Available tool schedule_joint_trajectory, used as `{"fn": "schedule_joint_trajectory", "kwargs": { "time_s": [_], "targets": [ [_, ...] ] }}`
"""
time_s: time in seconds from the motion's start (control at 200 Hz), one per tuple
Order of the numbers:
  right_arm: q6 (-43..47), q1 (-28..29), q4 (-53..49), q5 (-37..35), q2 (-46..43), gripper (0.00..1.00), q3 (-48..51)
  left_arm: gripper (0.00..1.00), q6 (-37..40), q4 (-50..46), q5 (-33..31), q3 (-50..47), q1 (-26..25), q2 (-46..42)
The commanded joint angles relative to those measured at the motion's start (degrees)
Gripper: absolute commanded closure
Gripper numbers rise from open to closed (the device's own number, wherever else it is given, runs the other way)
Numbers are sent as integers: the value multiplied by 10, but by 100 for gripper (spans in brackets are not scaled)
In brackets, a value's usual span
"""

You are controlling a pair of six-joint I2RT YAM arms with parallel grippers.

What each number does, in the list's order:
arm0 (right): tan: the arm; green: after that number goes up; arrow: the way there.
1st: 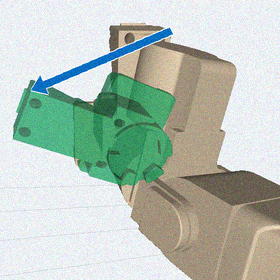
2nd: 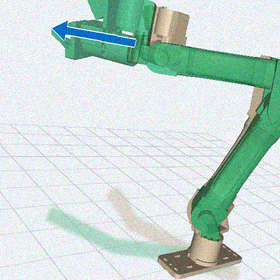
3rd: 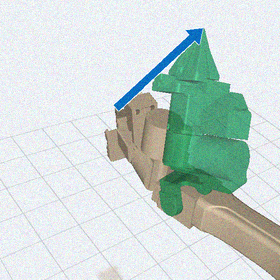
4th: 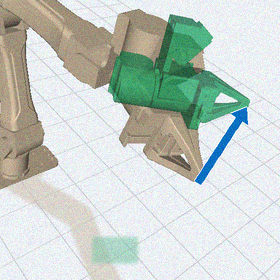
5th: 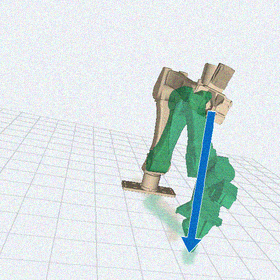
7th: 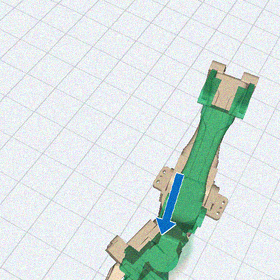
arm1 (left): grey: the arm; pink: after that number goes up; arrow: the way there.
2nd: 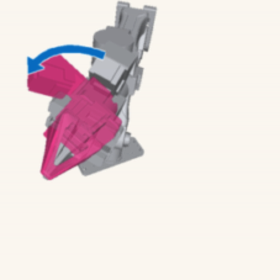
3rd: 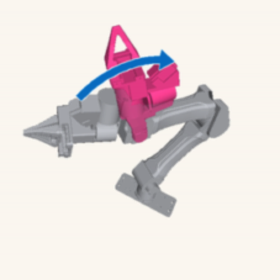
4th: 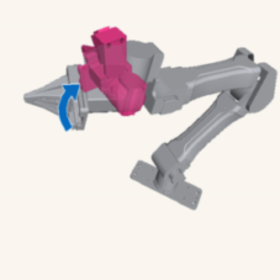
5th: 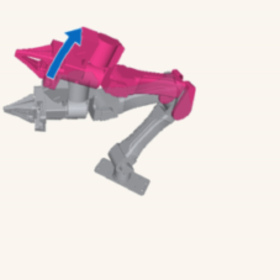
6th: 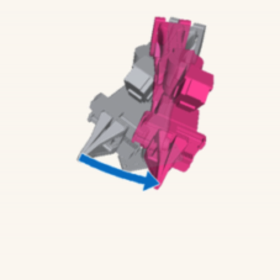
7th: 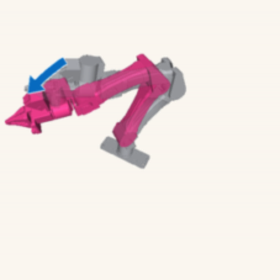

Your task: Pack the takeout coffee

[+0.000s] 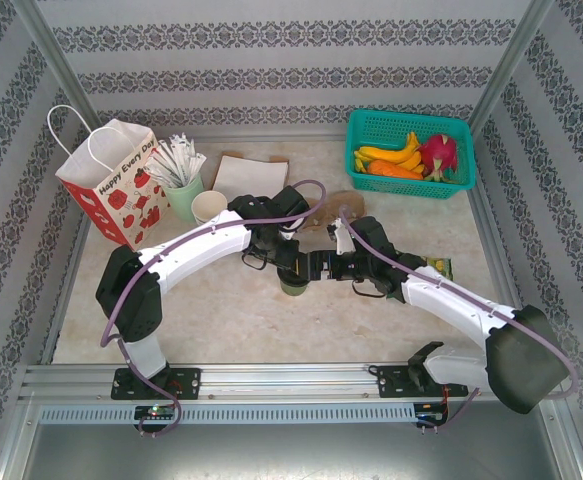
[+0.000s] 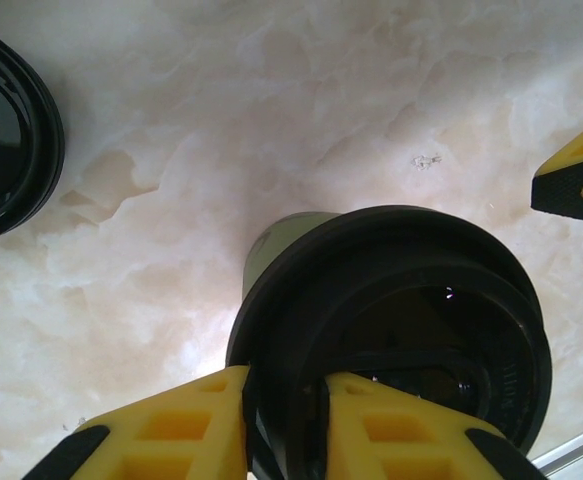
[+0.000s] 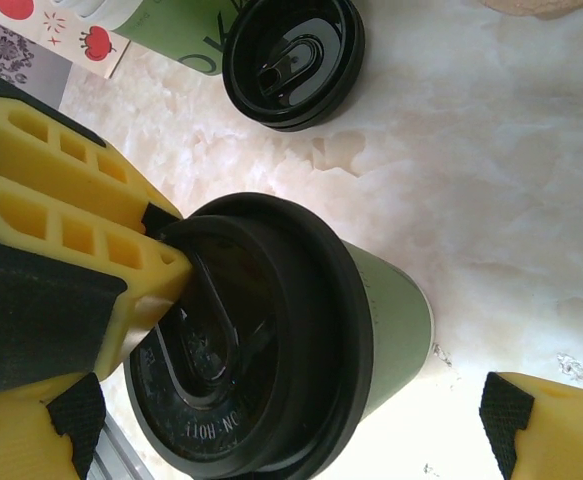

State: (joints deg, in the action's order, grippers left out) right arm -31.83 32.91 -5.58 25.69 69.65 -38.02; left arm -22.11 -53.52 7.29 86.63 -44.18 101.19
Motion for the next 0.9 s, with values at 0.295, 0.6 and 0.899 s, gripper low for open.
{"fn": "schedule_joint_trajectory", "kwargs": {
  "time_s": [0.295, 0.6, 0.899],
  "targets": [
    [73, 8, 17, 11, -14, 2, 7, 74, -17, 15, 15, -9, 10, -36],
    [168, 31, 31, 5, -12, 2, -11, 61, -53, 26, 17, -27, 47, -72],
    [261, 62, 4, -52, 29, 3, -55, 6, -133, 28, -32, -81, 95, -112]
  ]
}}
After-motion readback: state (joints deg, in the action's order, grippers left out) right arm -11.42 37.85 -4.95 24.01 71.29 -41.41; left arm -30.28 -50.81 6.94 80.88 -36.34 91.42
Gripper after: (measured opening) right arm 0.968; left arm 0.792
